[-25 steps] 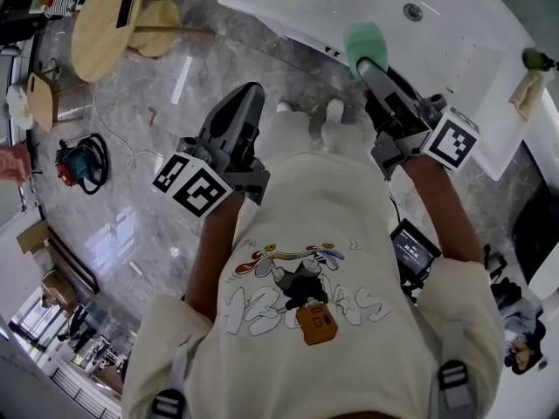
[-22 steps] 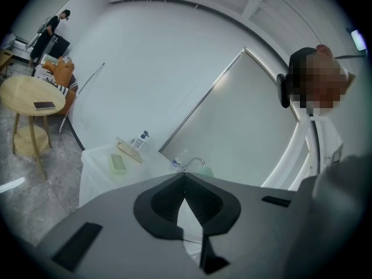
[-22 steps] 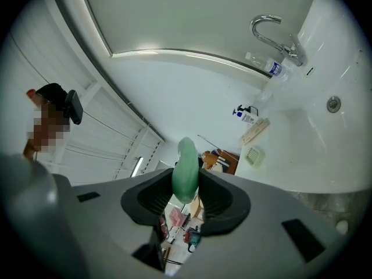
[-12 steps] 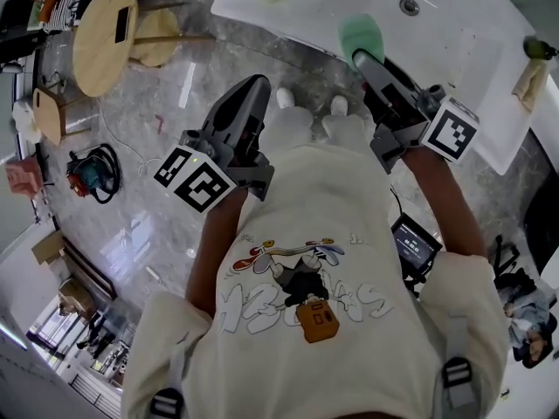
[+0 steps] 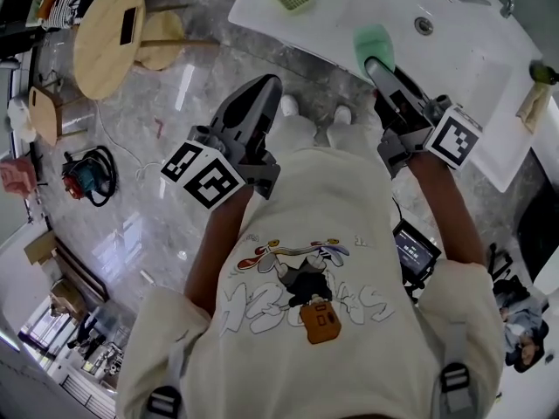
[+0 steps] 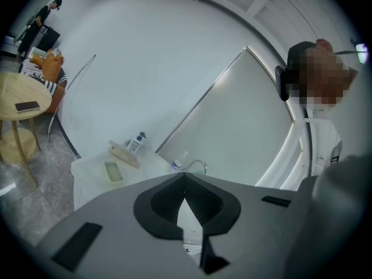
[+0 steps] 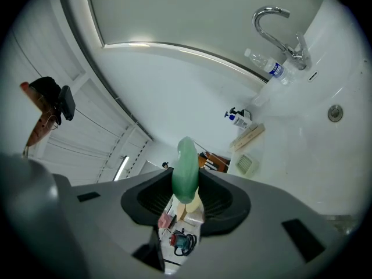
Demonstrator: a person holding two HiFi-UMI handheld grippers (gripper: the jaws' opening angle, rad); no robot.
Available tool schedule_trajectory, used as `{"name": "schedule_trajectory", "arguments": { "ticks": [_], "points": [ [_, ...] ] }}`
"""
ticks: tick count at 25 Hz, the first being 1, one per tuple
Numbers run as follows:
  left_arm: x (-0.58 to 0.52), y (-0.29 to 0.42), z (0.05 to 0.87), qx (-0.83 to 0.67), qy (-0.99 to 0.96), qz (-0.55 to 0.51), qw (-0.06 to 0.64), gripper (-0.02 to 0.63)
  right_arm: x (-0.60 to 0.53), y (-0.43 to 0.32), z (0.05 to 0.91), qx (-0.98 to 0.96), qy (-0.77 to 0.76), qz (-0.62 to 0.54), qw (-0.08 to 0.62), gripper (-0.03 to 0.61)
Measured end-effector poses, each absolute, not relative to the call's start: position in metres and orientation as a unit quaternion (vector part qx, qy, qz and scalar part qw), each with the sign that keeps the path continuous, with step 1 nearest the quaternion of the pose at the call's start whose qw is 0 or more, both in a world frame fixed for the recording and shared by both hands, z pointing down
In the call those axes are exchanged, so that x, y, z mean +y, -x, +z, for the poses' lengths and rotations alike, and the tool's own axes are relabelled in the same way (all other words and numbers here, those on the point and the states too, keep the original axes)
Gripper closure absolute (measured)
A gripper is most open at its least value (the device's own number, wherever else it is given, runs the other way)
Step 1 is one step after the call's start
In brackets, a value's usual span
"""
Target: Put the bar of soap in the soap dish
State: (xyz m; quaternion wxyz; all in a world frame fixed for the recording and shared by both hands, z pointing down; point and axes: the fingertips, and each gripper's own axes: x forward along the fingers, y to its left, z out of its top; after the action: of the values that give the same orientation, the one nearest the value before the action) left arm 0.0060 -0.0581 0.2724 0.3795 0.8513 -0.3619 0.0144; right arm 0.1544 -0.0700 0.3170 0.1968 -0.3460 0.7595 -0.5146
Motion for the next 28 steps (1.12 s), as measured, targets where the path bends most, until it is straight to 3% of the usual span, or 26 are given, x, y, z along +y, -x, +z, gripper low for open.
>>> {"name": "schedule_trajectory", "arguments": {
  "ticks": [17,28],
  "points": [
    [-0.096,0.054,0.291,-0.382,-0.842,-0.012,0.381,0.606,-0.129,-0.092,0.343,0.757,0.381,-0.524,0.091,0.440],
    [-0.102,0.057,0.296,-0.356,-0.854,-0.014,0.378,0.606,-0.164,-0.078,0.371,0.737,0.417,-0.530,0.048,0.440]
  ]
}}
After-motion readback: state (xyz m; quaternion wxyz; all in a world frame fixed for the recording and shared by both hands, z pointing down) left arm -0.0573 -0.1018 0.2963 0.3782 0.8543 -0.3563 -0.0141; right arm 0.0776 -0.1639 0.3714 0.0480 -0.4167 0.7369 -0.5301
